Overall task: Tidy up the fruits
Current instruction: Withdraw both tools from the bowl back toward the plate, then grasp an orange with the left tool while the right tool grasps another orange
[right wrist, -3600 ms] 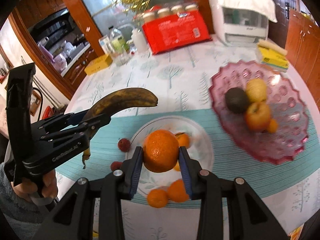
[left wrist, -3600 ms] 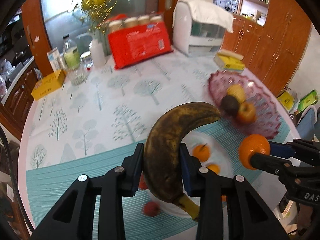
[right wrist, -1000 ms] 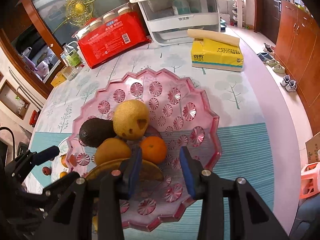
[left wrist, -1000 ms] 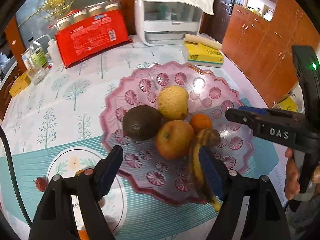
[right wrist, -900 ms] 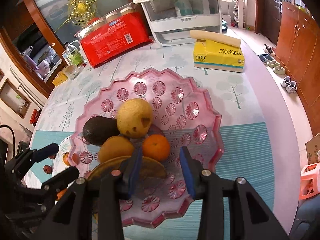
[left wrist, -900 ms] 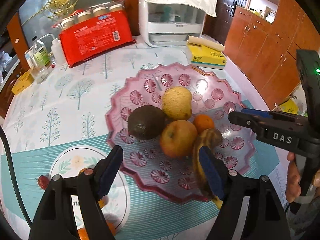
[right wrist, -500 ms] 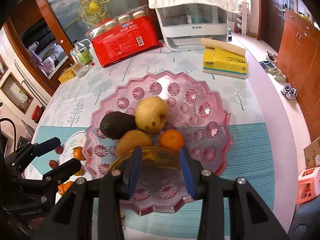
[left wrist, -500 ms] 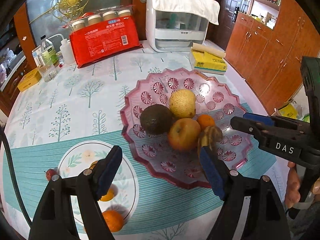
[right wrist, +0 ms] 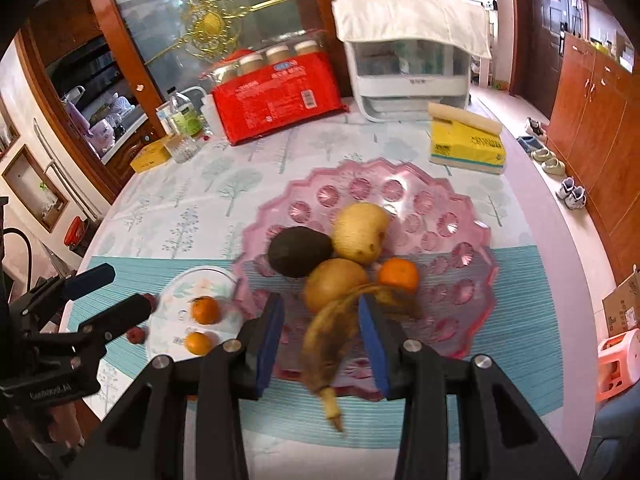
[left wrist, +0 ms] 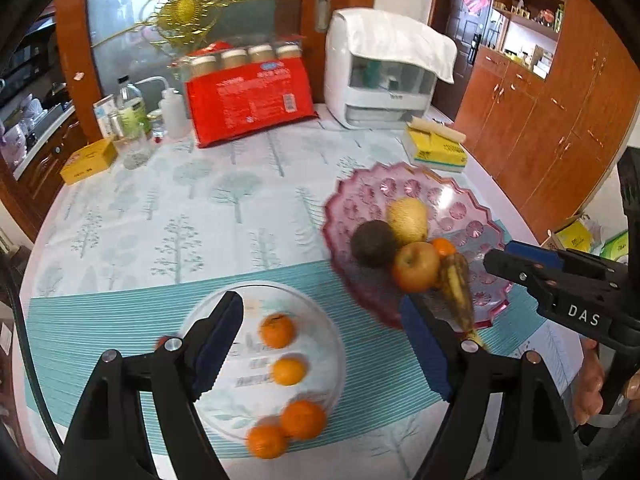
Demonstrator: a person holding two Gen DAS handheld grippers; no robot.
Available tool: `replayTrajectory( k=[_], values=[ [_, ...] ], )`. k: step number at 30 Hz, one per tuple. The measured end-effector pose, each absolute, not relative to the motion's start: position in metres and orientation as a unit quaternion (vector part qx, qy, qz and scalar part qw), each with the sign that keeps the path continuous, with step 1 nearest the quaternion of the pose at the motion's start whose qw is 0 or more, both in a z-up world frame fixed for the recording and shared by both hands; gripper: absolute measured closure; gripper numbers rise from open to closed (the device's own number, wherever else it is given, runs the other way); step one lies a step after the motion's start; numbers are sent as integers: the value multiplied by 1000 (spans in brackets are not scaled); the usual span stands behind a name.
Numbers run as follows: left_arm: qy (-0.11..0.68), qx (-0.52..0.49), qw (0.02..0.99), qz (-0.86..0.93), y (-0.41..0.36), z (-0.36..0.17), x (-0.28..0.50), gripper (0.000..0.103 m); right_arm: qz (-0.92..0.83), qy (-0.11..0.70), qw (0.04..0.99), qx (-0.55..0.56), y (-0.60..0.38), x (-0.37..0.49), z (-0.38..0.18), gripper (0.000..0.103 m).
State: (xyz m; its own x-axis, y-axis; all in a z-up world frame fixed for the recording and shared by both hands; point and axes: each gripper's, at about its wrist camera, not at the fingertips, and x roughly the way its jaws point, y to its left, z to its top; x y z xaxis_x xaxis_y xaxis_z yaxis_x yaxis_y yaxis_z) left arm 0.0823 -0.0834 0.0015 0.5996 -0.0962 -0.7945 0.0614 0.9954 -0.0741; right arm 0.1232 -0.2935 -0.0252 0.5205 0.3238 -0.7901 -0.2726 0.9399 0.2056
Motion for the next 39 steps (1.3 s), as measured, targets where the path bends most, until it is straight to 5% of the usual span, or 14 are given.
replayTrajectory(
  k=[16,39],
  values=[
    [452,-39,891,-33,40,-2,51,21,185,460,868,-2,-183,74,-22,64],
    [568,28,806,-165,15,-120,19,21,154,577,798,76,-137,49,-135,61]
  ],
)
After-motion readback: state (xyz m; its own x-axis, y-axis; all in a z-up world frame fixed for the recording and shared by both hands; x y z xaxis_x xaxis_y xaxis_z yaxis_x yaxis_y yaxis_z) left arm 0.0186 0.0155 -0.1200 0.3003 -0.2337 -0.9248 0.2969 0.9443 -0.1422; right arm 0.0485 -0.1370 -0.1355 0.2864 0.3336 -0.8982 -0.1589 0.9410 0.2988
